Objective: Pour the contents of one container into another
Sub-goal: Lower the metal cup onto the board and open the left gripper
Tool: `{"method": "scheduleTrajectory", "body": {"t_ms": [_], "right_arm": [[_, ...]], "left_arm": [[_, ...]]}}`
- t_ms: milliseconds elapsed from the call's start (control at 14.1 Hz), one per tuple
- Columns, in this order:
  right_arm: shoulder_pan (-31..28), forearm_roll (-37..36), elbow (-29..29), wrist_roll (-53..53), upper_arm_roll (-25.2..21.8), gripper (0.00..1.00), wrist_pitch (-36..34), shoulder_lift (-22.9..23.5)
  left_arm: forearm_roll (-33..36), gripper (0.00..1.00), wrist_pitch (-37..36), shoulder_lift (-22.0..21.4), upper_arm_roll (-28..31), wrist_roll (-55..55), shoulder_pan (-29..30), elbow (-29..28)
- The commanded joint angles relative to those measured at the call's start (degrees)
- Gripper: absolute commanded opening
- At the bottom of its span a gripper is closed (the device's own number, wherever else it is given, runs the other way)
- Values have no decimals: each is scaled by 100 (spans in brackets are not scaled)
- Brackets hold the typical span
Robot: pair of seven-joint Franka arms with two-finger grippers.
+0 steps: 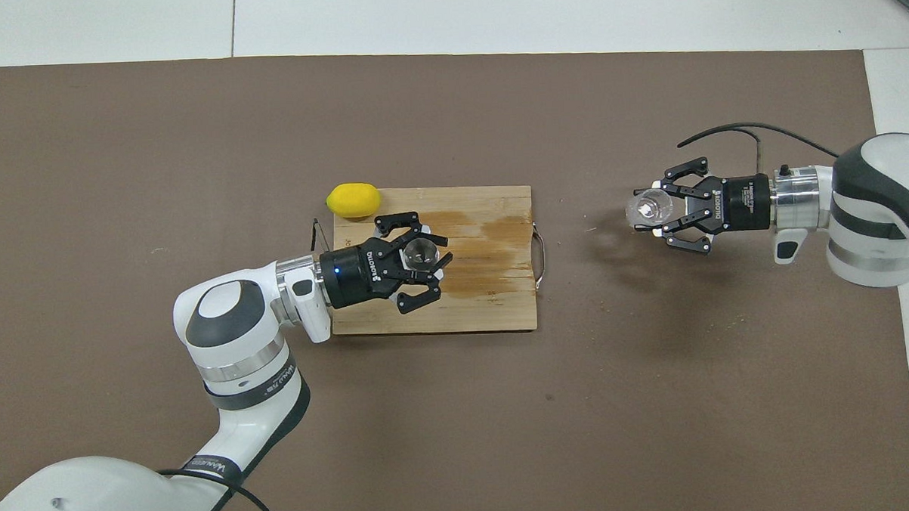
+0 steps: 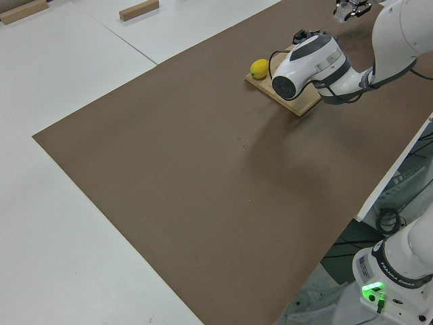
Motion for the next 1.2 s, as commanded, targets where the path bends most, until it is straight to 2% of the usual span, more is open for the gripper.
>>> {"method": "scheduleTrajectory", "body": {"t_ms": [0,212,637,778,920,1132], "right_arm": [[-47,163,-83,50,47,0,-8,-118],[-39,163,-83,41,47,0,1,-118],[-30,145,-83,41,38,0,18,-118],[-30,145,-92,41,38,0,36,-118],[-21,145,-101,50,38,0,53,-118],[14,154,-109,85,47,0,80,-118]], "left_arm": [[-278,9,469,43,82,183,-285,268],[-603,9,734,193,90,245,-637,375],[-779,9,796,298,90,666,-699,384],[-920,9,814,421,90,807,-786,462],[-1069,10,787,727,82,982,-796,602],[-1122,10,796,782,82,1177,-805,735]]}}
